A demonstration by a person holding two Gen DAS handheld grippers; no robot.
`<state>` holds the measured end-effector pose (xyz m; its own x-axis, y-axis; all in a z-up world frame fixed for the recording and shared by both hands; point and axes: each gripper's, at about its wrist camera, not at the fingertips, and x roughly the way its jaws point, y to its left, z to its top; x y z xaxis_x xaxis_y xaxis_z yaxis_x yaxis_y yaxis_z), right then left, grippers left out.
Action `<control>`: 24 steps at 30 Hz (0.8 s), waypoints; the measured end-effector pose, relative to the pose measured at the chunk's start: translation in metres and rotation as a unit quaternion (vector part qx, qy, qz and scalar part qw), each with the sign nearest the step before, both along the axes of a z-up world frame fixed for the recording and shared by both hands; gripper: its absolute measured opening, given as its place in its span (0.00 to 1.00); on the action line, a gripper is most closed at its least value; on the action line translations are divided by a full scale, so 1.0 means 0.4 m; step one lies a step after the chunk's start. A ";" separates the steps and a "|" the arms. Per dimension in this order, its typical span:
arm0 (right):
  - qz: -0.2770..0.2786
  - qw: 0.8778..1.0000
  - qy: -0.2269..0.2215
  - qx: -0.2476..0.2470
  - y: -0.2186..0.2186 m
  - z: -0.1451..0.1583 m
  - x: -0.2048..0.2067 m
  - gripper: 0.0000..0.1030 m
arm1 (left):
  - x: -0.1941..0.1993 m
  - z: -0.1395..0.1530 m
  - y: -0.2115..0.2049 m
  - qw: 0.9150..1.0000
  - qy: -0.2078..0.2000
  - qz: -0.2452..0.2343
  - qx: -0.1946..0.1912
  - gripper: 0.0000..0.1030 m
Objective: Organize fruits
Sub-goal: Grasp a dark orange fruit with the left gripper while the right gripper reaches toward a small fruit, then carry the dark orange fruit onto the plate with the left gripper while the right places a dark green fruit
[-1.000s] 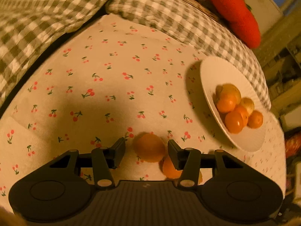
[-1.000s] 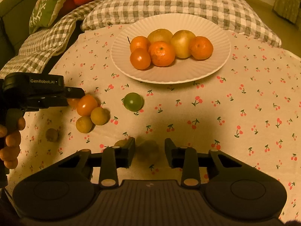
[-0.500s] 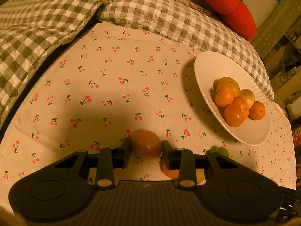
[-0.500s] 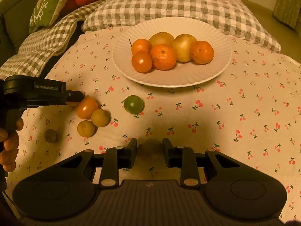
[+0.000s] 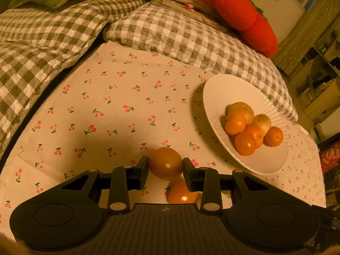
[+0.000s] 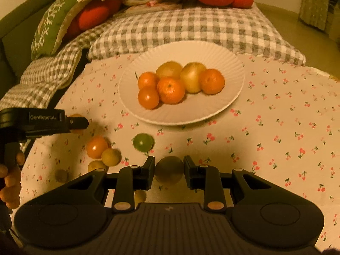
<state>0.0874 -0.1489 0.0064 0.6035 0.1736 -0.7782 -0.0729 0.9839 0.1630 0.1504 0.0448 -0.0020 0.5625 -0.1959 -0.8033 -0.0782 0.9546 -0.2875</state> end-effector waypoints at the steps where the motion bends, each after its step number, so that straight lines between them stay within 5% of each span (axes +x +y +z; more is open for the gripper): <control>1: -0.002 1.000 -0.005 0.003 -0.003 0.005 0.000 0.25 | 0.002 0.003 -0.002 1.000 -0.003 -0.002 -0.001 0.20; 24: -0.075 0.992 -0.067 0.070 -0.115 0.045 0.046 0.25 | 0.021 0.054 -0.220 0.989 -0.068 -0.115 -0.056 0.20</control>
